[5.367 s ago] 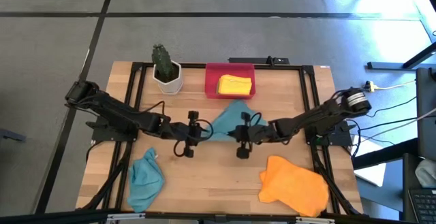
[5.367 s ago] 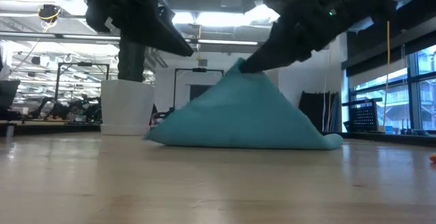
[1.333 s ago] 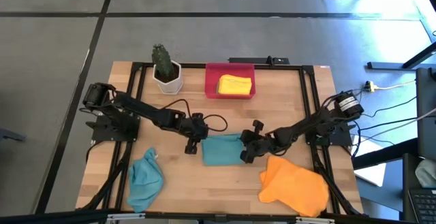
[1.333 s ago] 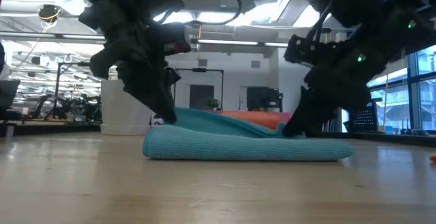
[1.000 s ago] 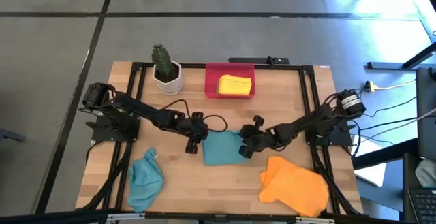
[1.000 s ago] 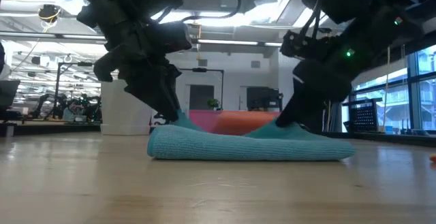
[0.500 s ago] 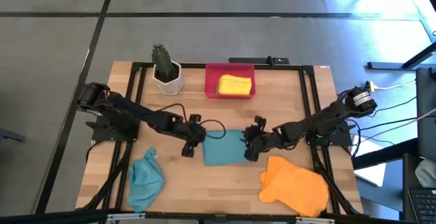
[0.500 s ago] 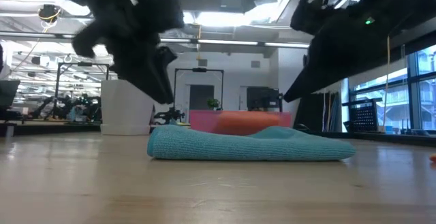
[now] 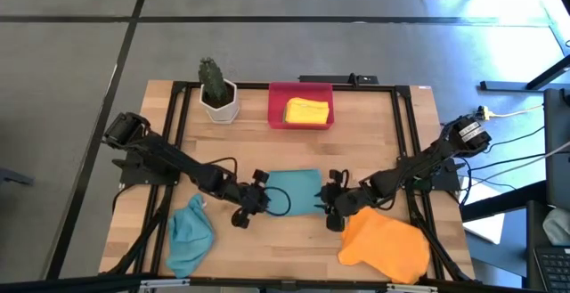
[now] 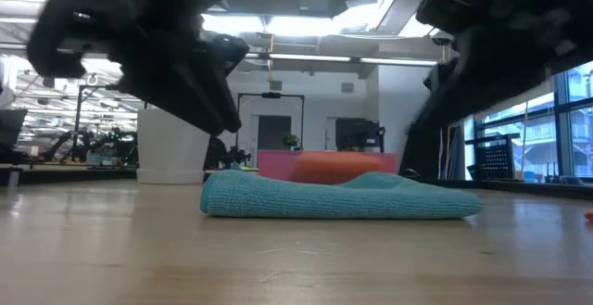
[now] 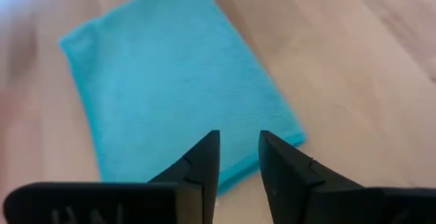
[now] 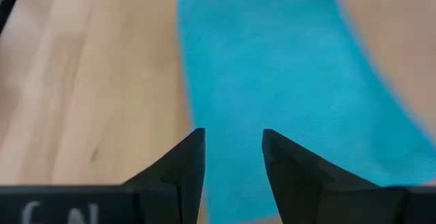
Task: Fold microfiber towels
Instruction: Fold the top blue microfiber cloth
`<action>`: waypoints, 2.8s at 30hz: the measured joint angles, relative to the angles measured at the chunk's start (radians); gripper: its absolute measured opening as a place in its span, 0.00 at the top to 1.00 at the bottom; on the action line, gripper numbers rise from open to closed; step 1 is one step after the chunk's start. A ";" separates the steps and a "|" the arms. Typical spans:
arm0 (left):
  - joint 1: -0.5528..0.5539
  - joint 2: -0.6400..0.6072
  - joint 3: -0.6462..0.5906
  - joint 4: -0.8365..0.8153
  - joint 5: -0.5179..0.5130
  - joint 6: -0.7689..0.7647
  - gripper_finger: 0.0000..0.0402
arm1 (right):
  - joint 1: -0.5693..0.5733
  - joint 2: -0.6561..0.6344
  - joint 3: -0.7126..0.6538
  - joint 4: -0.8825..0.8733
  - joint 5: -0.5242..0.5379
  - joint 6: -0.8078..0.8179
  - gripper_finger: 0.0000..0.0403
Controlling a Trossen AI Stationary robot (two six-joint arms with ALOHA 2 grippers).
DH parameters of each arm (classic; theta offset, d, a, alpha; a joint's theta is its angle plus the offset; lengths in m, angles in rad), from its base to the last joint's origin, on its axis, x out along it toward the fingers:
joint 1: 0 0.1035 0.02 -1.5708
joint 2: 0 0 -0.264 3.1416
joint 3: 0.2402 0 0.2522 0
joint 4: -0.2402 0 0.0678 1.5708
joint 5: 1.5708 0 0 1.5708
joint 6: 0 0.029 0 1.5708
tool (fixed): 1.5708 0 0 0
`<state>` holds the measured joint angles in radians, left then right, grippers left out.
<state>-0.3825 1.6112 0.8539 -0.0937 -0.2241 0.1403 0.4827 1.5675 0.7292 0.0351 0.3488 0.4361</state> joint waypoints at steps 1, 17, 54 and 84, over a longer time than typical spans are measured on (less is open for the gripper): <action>0.008 0.000 0.000 -0.001 -0.010 0.011 0.77 | 0.003 0.001 -0.001 -0.007 -0.033 0.001 0.63; 0.327 0.006 -0.038 -0.036 0.015 -0.027 0.86 | -0.014 0.197 0.003 0.097 -0.259 0.066 0.79; 0.025 0.006 -0.111 0.039 0.092 -0.236 0.88 | -0.353 0.084 -0.008 -0.193 0.004 0.061 0.97; 0.083 -0.107 0.016 0.233 0.216 0.197 0.87 | -0.103 0.201 0.039 0.397 -0.084 -0.571 0.36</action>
<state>-0.2995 1.5038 0.8696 0.1390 -0.0086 0.3371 0.3798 1.7680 0.7684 0.4318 0.2649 -0.1348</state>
